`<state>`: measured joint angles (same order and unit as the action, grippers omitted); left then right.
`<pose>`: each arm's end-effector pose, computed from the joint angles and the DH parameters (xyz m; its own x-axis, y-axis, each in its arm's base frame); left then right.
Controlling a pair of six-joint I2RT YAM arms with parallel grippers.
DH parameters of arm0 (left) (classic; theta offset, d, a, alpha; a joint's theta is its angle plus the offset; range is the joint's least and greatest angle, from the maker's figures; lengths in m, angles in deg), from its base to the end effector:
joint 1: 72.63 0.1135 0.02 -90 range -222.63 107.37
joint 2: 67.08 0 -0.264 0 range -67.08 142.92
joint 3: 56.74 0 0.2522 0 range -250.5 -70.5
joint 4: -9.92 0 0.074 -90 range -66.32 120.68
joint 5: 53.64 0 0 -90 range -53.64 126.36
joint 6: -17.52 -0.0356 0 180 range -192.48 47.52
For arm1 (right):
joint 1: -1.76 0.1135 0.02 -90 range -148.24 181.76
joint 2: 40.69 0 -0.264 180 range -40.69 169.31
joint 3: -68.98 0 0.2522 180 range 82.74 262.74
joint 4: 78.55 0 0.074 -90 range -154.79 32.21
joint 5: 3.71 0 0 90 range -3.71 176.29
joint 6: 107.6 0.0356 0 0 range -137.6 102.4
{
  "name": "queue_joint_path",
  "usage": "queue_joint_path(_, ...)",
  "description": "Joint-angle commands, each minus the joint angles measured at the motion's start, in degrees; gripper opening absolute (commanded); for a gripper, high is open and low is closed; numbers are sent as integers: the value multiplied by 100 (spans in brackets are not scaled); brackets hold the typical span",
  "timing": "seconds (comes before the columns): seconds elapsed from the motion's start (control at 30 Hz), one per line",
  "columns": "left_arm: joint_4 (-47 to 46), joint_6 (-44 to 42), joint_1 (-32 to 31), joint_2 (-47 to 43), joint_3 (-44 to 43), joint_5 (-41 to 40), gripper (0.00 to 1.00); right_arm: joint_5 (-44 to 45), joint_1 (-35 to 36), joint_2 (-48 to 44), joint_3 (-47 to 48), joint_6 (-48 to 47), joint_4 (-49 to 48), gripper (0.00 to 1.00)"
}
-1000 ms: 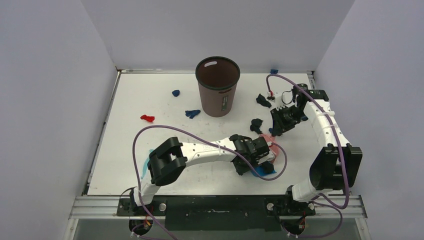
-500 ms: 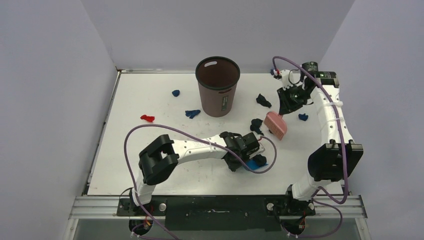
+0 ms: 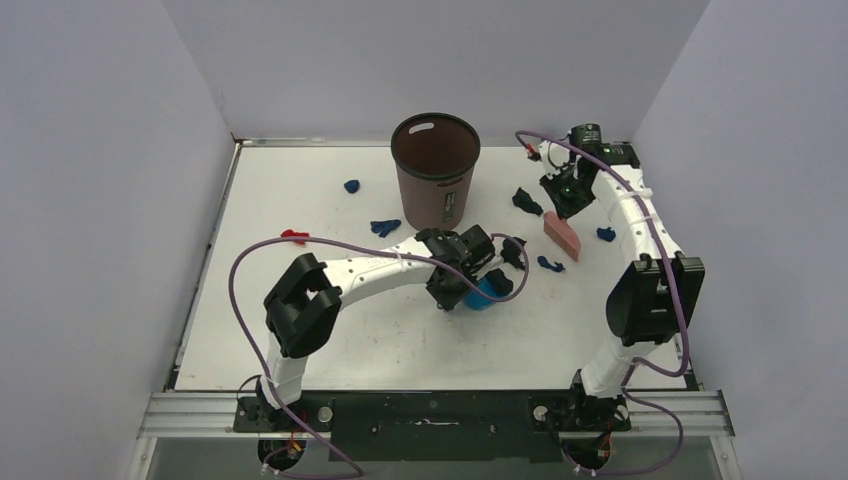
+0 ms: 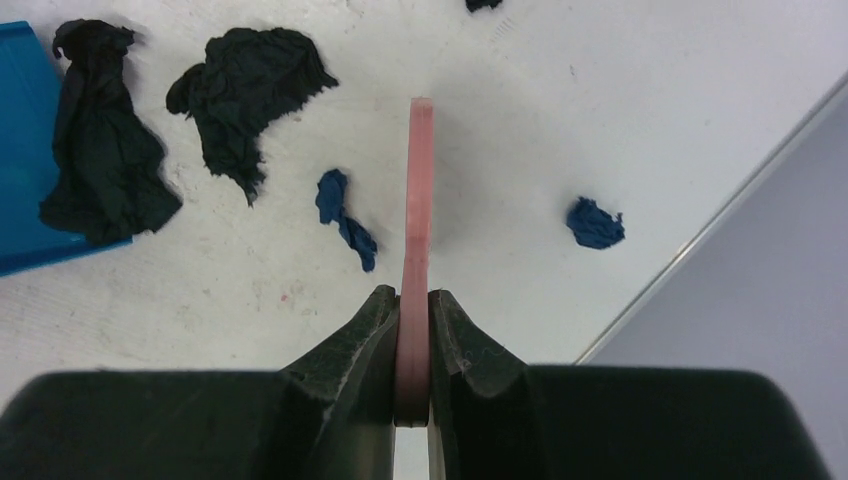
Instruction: Sweep away the paper scraps from the table
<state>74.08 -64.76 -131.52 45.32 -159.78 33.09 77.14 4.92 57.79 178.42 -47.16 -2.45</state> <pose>0.2087 -0.3419 0.2115 -0.6047 0.7424 -0.2885 0.7722 0.6352 0.0161 0.3516 0.0251 0.3235 -0.7283 -0.5280 -0.4369 -0.5523 0.8296 -0.0819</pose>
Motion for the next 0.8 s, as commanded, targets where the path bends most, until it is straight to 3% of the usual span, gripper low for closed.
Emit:
queue_joint_path(0.0, 370, -332, 140, 130, -661, 221, 0, 79, 354, 146, -100, 309, -604, 5)
queue_joint_path(0.17, 454, -540, 226, 424, -951, 327, 0, -7, 991, 279, -345, 611, -880, 5)
queue_joint_path(0.37, 390, -675, 285, 734, -1250, 275, 0, -794, 1580, 310, -496, 772, -590, 5)
queue_joint_path(0.53, 100, -625, 321, 770, -1208, 273, 0, -1279, 1640, 88, -462, 800, -168, 5)
queue_joint_path(0.77, -714, -552, 182, 265, -517, 39, 0, -1802, 1465, -241, -198, 791, 360, 5)
